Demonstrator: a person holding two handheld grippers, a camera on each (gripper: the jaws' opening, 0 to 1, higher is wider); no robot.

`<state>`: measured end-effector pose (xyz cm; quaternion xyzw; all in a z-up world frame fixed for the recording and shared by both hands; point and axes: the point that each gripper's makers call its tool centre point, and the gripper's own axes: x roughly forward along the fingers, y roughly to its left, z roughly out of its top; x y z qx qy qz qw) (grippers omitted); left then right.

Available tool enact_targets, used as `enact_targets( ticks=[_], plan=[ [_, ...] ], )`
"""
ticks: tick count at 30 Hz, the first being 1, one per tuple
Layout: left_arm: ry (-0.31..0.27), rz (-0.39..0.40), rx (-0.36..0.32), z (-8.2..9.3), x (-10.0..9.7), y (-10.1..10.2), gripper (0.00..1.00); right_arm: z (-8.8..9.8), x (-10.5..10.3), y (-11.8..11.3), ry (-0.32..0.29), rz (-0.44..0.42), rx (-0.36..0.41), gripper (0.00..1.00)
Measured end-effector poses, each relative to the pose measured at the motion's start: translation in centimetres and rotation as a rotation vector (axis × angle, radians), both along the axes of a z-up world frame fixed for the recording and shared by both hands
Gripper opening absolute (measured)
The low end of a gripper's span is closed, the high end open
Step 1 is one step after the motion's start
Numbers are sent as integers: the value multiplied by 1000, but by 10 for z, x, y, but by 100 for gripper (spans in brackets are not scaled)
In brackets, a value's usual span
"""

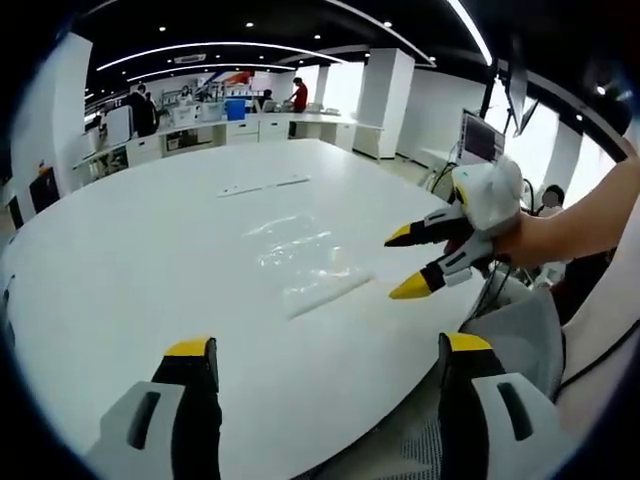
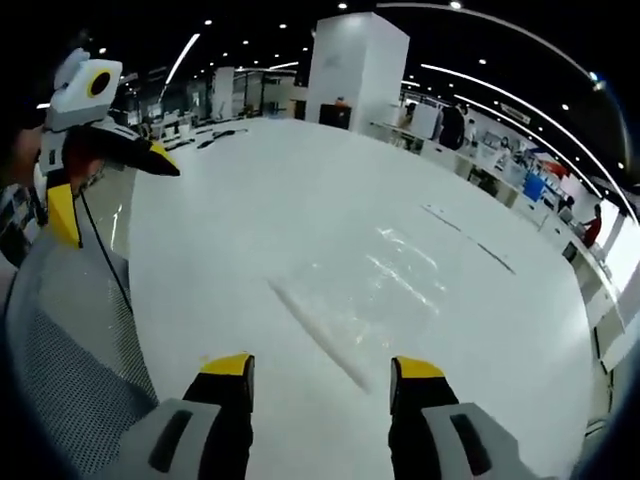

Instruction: Arrange the food packaging bags into a neat stack by flattening each bag and aligning their edges.

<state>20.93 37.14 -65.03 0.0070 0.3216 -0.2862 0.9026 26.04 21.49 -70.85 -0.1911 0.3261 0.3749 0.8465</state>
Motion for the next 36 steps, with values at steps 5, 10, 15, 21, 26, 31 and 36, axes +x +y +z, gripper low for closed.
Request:
enact_targets(
  ticks=[5, 10, 15, 21, 26, 31, 36],
  plan=[
    [6, 9, -4, -1, -2, 2, 89, 2, -4, -1, 1, -12, 7, 58],
    [5, 22, -16, 0, -2, 2, 87, 5, -9, -2, 4, -23, 17, 59],
    [7, 28, -19, 0, -4, 3, 87, 7, -12, -3, 32, -70, 61, 62],
    [10, 42, -32, 0, -5, 4, 87, 5, -12, -6, 40, -95, 85, 64],
    [13, 51, -43, 1, -6, 3, 88, 4, -15, -7, 46, -109, 94, 66],
    [21, 58, -48, -1, -7, 4, 89, 4, -19, -8, 52, -124, 103, 68],
    [34, 77, -71, -1, -6, 4, 89, 5, -23, -9, 58, -142, 110, 70]
  ],
)
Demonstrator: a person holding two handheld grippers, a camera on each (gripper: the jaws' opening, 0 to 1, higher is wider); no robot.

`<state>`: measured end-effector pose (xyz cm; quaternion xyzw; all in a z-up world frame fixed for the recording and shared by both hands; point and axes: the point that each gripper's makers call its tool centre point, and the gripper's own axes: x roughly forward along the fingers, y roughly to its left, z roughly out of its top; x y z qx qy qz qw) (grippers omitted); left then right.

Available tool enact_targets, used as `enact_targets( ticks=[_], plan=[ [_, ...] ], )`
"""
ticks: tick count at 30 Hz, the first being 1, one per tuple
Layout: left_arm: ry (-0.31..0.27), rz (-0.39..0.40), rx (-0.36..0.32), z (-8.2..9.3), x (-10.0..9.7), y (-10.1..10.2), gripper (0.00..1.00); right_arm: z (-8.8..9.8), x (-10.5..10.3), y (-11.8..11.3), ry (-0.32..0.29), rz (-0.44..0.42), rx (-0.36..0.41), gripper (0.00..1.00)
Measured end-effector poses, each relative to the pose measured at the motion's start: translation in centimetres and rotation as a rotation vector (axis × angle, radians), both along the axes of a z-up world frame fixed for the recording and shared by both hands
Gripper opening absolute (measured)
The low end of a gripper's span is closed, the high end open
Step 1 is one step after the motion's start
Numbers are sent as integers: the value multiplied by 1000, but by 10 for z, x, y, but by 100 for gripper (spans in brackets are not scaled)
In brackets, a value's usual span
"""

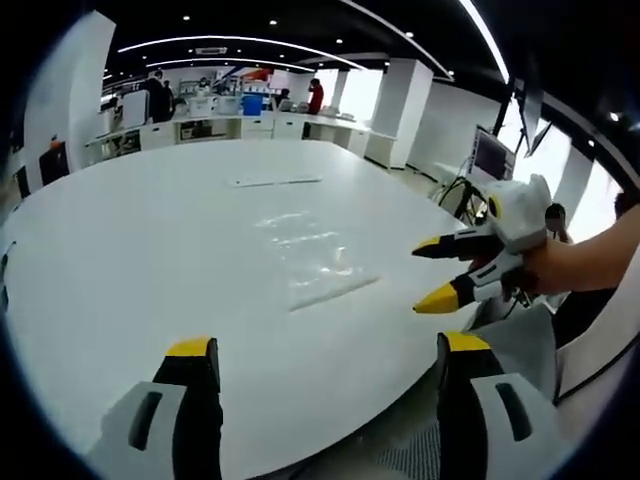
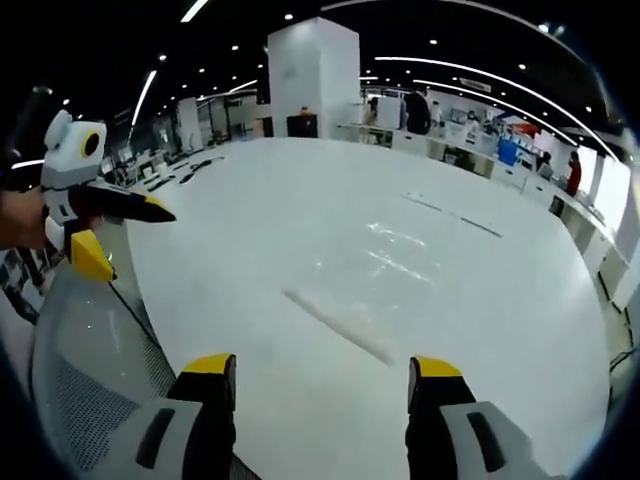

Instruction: Arrange the food packaging bags into a neat stack by flattening each bag and aligning their edges.

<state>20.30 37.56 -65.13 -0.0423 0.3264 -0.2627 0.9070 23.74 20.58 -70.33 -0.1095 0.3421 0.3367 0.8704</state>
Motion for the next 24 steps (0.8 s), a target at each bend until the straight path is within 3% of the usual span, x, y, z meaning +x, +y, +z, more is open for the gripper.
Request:
enact_targets(
  ticks=[24],
  plan=[
    [12, 20, -22, -2, -8, 0, 89, 3, -16, -3, 18, -57, 36, 73]
  ],
)
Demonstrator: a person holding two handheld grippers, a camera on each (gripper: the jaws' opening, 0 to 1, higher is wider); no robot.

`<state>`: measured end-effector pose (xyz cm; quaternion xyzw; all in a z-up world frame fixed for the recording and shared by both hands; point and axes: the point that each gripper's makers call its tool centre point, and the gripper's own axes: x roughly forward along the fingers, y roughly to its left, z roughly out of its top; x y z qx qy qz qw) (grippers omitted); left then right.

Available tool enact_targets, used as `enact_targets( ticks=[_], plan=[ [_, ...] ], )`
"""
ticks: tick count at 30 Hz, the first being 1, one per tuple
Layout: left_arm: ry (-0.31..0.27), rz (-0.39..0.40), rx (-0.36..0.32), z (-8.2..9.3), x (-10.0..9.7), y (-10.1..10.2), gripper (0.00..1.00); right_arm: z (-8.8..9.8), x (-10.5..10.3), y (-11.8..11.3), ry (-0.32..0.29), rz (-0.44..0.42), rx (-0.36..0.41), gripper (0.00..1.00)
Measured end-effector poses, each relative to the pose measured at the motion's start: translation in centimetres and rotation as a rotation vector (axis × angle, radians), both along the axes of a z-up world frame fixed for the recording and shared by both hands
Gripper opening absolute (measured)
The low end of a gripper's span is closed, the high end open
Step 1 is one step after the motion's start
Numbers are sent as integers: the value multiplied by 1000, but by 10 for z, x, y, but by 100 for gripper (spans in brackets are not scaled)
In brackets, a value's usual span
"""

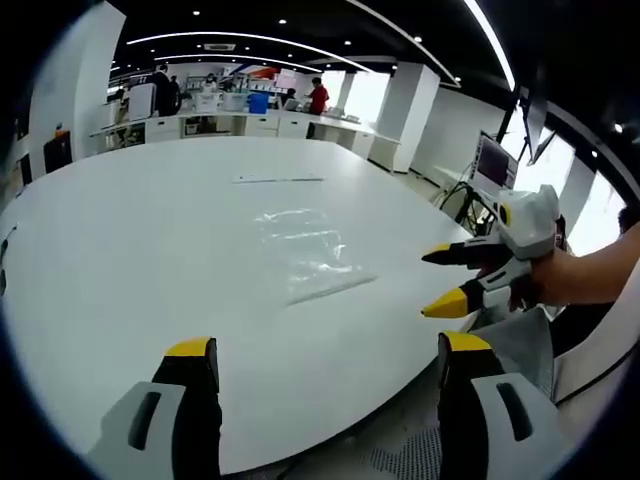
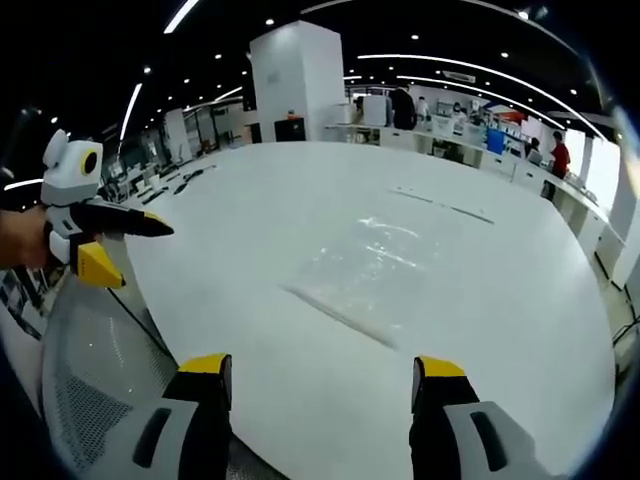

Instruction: Arrange the food packaging bags into a neat stack by flattening each bag and aligning their edges.

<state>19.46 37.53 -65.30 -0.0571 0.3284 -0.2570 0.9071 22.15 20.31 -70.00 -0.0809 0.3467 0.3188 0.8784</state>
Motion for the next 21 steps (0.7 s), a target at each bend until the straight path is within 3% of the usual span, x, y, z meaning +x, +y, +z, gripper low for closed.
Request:
enact_targets(
  ticks=[21],
  plan=[
    [-11, 6, -35, 0, -12, -2, 92, 9, -18, 0, 1, -35, 39, 76]
  ],
)
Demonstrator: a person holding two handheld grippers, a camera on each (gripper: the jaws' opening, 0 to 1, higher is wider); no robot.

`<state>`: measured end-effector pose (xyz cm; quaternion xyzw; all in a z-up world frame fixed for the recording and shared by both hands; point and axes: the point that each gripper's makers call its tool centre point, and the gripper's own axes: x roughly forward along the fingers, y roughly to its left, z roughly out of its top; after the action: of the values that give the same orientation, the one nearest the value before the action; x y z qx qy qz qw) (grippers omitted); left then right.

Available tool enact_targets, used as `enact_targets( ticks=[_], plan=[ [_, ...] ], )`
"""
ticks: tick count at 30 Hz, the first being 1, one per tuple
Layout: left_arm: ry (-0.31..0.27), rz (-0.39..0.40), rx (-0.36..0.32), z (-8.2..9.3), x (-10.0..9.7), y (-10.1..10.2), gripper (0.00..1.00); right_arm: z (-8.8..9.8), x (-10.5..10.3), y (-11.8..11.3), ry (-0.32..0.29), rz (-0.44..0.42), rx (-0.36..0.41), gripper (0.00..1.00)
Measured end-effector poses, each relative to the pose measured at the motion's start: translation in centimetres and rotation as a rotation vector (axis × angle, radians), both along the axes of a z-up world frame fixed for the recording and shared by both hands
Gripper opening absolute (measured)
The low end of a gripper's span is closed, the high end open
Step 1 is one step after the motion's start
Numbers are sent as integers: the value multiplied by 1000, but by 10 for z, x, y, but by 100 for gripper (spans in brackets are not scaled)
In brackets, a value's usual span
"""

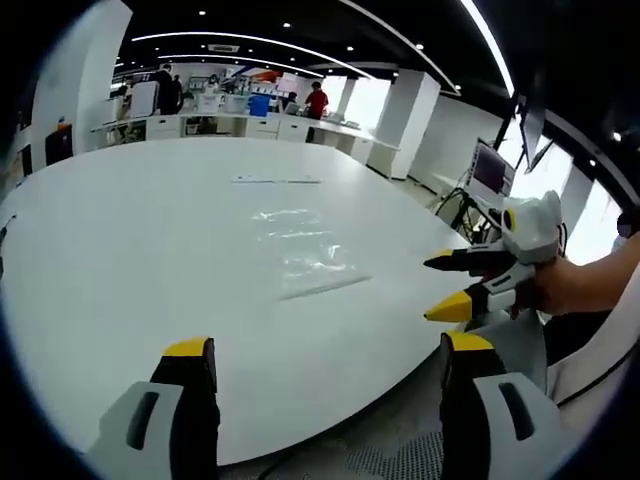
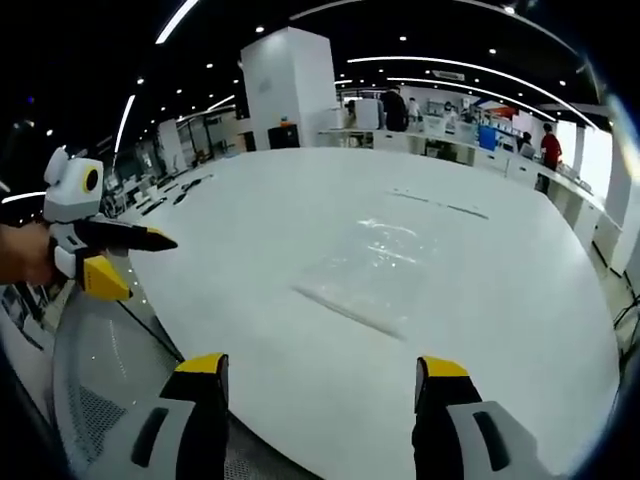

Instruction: Arrange the food packaging bags into a neat stack by flattening each bag and aligning their edges.

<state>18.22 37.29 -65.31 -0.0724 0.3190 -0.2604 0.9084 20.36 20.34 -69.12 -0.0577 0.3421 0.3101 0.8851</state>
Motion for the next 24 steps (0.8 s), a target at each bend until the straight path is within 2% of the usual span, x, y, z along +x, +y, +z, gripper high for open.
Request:
enact_targets(
  ticks=[19, 24],
  plan=[
    [-27, 18, -24, -3, -13, 6, 92, 8, -11, 4, -18, 2, 18, 76],
    [-54, 19, -25, 0, -16, 4, 92, 8, -17, 3, -20, -2, 25, 76]
  ],
)
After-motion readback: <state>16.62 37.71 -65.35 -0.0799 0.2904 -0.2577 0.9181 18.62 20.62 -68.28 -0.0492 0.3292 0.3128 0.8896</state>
